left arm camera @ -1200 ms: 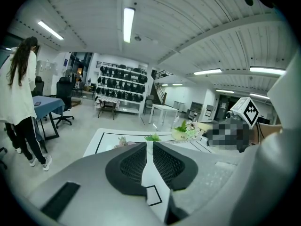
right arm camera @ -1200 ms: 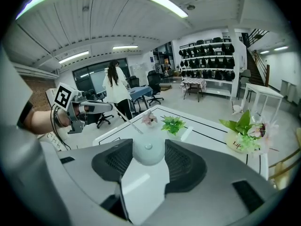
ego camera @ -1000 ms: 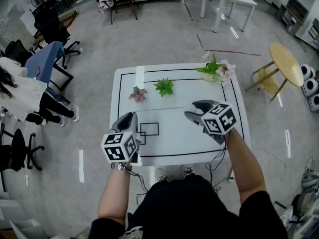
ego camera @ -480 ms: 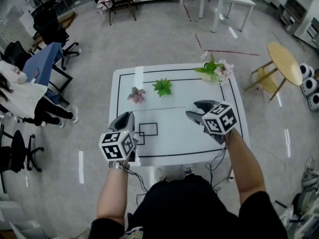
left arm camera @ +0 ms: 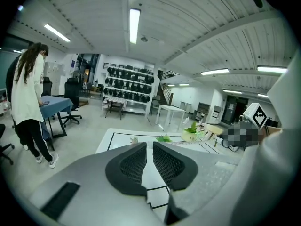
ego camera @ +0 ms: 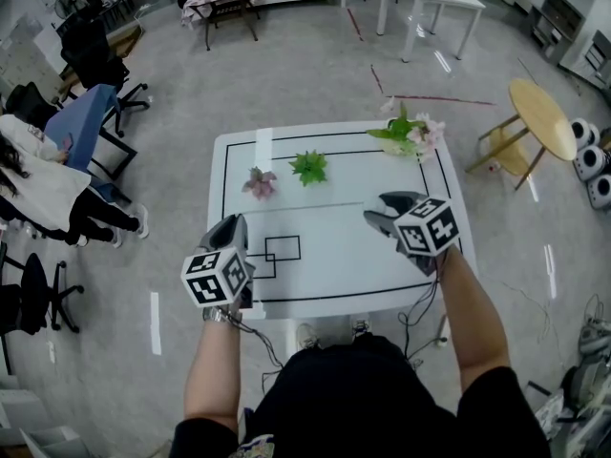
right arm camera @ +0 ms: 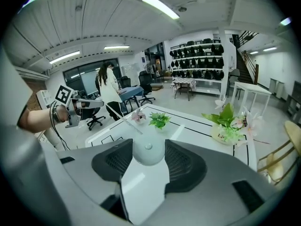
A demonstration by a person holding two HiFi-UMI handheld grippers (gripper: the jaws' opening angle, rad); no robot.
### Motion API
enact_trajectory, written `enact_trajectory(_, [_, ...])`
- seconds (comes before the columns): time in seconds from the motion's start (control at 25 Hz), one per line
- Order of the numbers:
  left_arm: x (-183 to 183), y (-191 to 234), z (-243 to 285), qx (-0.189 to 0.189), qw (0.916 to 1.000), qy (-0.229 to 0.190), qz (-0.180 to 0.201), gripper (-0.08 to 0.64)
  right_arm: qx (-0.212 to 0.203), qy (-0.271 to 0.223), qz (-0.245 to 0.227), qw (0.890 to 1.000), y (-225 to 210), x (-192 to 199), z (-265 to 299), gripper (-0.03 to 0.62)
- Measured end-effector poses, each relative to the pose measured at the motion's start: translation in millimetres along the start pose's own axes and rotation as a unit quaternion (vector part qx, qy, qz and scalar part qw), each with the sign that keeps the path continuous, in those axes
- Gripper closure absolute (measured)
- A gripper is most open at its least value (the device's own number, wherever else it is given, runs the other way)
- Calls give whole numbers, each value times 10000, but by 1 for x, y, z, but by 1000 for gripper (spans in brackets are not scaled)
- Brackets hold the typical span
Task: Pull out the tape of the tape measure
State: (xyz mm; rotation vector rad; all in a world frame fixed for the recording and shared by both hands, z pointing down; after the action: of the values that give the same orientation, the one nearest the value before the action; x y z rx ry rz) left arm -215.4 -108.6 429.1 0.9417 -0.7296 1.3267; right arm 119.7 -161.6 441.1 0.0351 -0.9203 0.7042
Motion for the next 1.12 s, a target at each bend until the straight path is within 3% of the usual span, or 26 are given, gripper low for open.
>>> enact_trajectory(1.12, [4, 26, -4, -261, 9996, 32, -103, 517, 286, -97, 315, 9990, -16, 19, -25, 379])
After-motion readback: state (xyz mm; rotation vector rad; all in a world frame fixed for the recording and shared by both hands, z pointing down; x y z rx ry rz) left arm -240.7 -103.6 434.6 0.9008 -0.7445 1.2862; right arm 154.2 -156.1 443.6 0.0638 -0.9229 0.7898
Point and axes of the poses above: the fingertips, and each gripper's own axes: z forward along the fingers, y to its left, x out of its underside, the point moved 6 cm from there along -z, backward along the fingers, and after that the axes turned 9 degrees about -x, right-handed, at the moved point
